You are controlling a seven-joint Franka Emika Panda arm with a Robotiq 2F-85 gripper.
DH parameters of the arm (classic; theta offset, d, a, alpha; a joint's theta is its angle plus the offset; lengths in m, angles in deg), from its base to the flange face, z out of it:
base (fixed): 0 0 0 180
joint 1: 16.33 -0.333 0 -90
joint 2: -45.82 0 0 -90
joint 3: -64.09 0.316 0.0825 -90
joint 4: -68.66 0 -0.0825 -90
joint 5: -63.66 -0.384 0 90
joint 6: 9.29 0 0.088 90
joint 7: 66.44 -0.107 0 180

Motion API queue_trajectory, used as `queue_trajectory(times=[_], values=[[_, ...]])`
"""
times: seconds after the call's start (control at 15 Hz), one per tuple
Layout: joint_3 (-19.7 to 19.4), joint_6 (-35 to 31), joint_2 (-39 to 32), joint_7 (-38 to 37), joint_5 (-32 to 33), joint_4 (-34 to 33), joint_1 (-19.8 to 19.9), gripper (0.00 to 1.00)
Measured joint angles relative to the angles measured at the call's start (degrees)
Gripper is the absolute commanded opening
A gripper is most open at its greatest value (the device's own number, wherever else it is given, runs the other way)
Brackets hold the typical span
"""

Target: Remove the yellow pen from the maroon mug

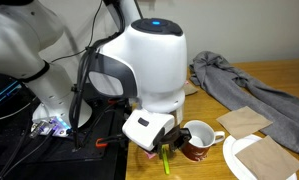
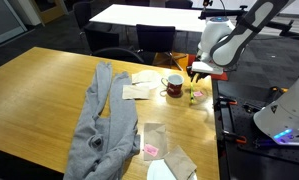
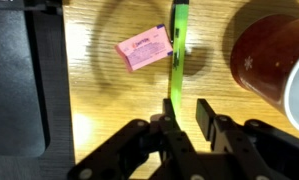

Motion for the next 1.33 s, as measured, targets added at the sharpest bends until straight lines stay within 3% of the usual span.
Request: queue_trajectory(times=[0.33, 0.93, 1.33], values=[[0.1, -0.5, 0.5, 0.0, -0.2, -0.8, -0.6, 0.99], [0.8, 5.1, 10.3, 0.2, 4.2, -0.5, -0.7, 1.00], [5.9, 15.0, 21.7, 1.4, 4.8, -0.4, 0.3, 1.00]])
